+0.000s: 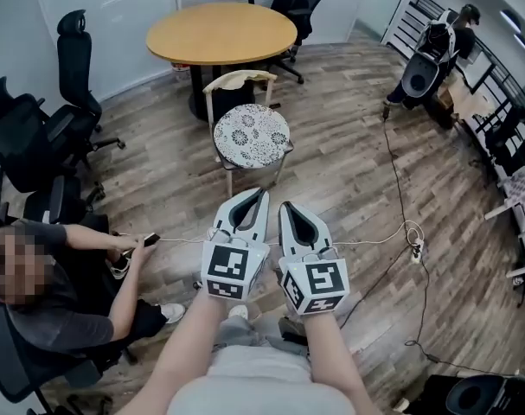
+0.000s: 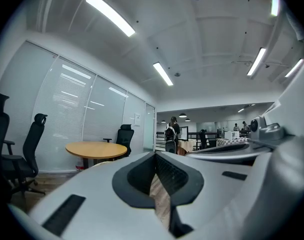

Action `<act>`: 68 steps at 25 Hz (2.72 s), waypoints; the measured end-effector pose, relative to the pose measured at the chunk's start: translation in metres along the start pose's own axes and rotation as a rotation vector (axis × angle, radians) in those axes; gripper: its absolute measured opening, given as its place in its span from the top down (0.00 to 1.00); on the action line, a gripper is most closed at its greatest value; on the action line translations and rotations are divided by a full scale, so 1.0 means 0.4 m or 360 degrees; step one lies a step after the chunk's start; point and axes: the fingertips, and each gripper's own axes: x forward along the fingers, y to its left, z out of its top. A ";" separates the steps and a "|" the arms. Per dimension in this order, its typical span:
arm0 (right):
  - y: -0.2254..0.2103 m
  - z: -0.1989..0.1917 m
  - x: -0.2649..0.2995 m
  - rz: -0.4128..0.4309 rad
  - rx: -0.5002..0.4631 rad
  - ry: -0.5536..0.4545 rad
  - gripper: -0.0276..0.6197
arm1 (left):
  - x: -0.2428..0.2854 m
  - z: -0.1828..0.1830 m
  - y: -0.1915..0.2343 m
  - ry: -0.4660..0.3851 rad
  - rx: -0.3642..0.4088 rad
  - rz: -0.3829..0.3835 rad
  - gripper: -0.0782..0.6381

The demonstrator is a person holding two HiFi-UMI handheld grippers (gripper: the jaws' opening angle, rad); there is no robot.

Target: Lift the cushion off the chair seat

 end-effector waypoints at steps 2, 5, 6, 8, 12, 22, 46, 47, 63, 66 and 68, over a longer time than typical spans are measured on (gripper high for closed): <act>-0.013 -0.006 0.026 0.0008 0.0001 0.0012 0.92 | 0.023 -0.008 0.027 0.0006 -0.0014 0.0023 0.89; -0.027 -0.024 0.066 0.0020 0.0025 0.0019 0.92 | 0.054 -0.028 0.057 0.0032 -0.0011 0.0027 0.89; -0.035 -0.029 0.081 0.0017 0.0031 0.0025 0.92 | 0.066 -0.033 0.065 0.0039 -0.0008 0.0028 0.89; -0.061 -0.036 0.110 -0.0006 0.0035 0.0041 0.92 | 0.093 -0.037 0.078 0.0046 0.0000 0.0037 0.89; -0.121 -0.039 0.177 0.0006 0.0049 0.0031 0.92 | 0.161 -0.047 0.112 0.0053 0.0017 0.0082 0.89; -0.283 -0.043 0.415 0.0204 0.0016 0.0075 0.92 | 0.430 -0.062 0.200 0.0100 0.0015 0.0205 0.89; -0.680 -0.156 0.867 0.0493 0.0195 0.0314 0.76 | 0.962 -0.185 0.363 0.0262 -0.0111 0.0457 0.89; -0.686 -0.163 0.882 0.0491 0.0189 0.0323 0.75 | 0.975 -0.194 0.372 0.0271 -0.0110 0.0450 0.89; -0.824 -0.443 1.211 0.0356 0.0187 0.0592 0.75 | 1.246 -0.435 0.581 0.0427 -0.0162 0.0347 0.89; -0.845 -0.510 1.270 0.0322 0.0212 0.0628 0.75 | 1.293 -0.500 0.614 0.0459 -0.0184 0.0335 0.89; -0.863 -0.558 1.301 0.0285 0.0232 0.0657 0.75 | 1.323 -0.543 0.629 0.0484 -0.0207 0.0312 0.89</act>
